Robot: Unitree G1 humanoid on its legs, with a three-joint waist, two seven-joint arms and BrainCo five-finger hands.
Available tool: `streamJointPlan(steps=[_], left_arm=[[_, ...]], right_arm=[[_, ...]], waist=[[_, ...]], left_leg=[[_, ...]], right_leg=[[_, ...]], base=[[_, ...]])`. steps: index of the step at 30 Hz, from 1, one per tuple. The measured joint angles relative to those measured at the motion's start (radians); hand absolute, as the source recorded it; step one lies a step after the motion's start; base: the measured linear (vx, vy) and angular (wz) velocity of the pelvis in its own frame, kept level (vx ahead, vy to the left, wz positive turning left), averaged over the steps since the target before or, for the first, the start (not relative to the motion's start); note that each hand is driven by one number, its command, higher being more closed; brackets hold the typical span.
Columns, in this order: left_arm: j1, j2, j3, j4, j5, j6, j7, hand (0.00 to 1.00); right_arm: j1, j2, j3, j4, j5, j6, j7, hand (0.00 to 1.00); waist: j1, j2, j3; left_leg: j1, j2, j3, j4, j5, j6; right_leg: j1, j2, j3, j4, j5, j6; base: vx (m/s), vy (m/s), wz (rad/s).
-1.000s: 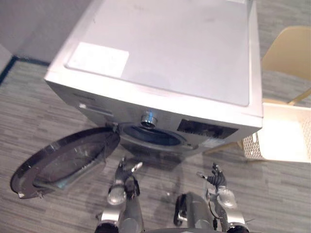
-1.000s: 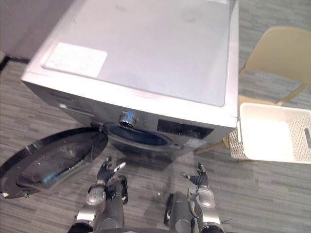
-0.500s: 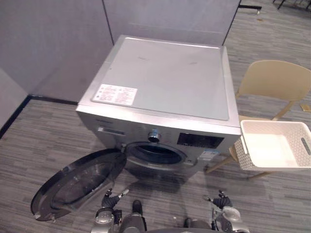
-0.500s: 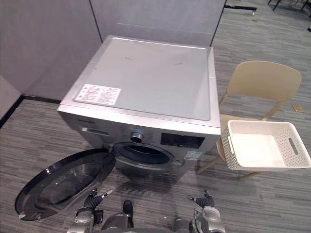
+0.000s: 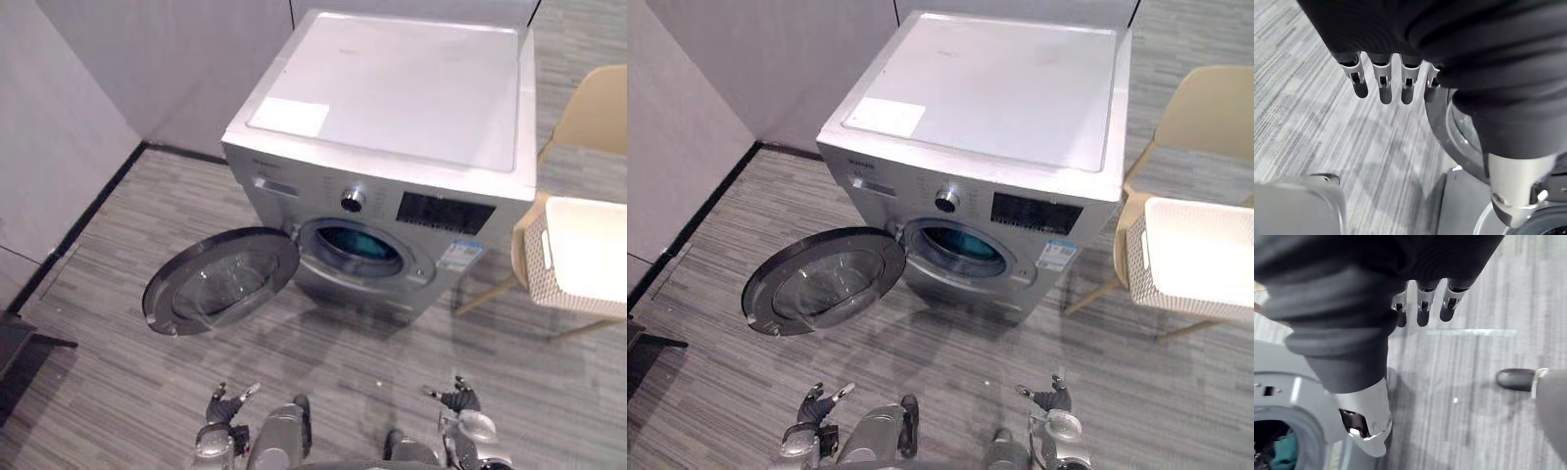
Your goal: Pick up the laundry basket with both hands and put the clothes into the washing machine.
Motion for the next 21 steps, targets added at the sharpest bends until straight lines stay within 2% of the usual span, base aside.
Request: streamJointPlan(steps=[2, 6, 12, 15, 18, 19, 21], left_arm=[[-0.007, 0.018, -0.055, -0.016, 0.024, 0.001, 0.000, 0.00], [-0.020, 0.066, -0.091, -0.136, 0.100, 0.001, 0.004, 0.00], [-0.142, 0.200, -0.076, -0.230, 0.219, 0.000, 0.054, 0.00], [-0.248, 0.292, -0.027, -0.255, 0.257, 0.005, 0.109, 0.00], [-0.357, 0.393, 0.052, -0.258, 0.274, 0.009, 0.163, 0.00], [-0.408, 0.449, 0.088, -0.257, 0.272, 0.010, 0.190, 0.00], [-0.450, 0.505, 0.106, -0.251, 0.251, 0.010, 0.222, 0.00]], right_arm=[[0.012, 0.008, 0.000, 0.002, 0.005, -0.003, -0.002, 0.00], [0.008, 0.006, 0.004, 0.009, 0.009, -0.007, -0.002, 0.00], [0.004, -0.009, 0.010, 0.007, 0.008, -0.015, -0.002, 0.00], [0.007, -0.015, 0.016, -0.003, 0.007, -0.023, -0.002, 0.00], [0.002, -0.017, 0.021, -0.010, 0.005, -0.036, -0.002, 0.00], [-0.008, -0.017, 0.021, -0.012, -0.001, -0.039, -0.002, 0.00], [-0.015, -0.018, 0.022, -0.015, -0.001, -0.050, -0.002, 0.00]], waist=[[-0.004, -0.014, -0.007], [-0.018, -0.014, -0.019], [-0.024, -0.020, -0.022], [-0.027, -0.034, -0.019], [-0.027, -0.059, -0.009], [-0.026, -0.077, 0.001], [-0.026, -0.092, 0.011]], left_leg=[[0.010, -0.020, -0.001, -0.014, 0.013, 0.013], [0.034, -0.044, 0.000, -0.067, 0.051, 0.033], [0.052, -0.045, 0.011, -0.151, 0.097, 0.026], [0.051, -0.045, 0.012, -0.197, 0.124, 0.023], [0.014, -0.042, 0.013, -0.225, 0.146, 0.027], [-0.015, -0.040, 0.013, -0.228, 0.154, 0.028], [-0.039, -0.038, 0.013, -0.227, 0.158, 0.030]], right_leg=[[0.028, -0.010, -0.001, -0.060, 0.040, 0.015], [0.045, -0.023, -0.001, -0.106, 0.077, 0.025], [0.044, -0.008, 0.009, -0.173, 0.129, 0.015], [0.033, -0.001, 0.009, -0.204, 0.146, 0.013], [-0.011, 0.008, 0.017, -0.220, 0.164, 0.006], [-0.028, 0.012, 0.018, -0.238, 0.178, 0.004], [-0.047, 0.017, 0.018, -0.247, 0.190, -0.002]], base=[[-0.10, 0.123, 0.01], [-0.09, 0.081, 0.03], [-0.06, -0.005, -0.09], [-0.02, -0.029, -0.05], [0.01, -0.026, -0.07], [0.04, -0.024, -0.02], [0.07, -0.024, -0.02]])
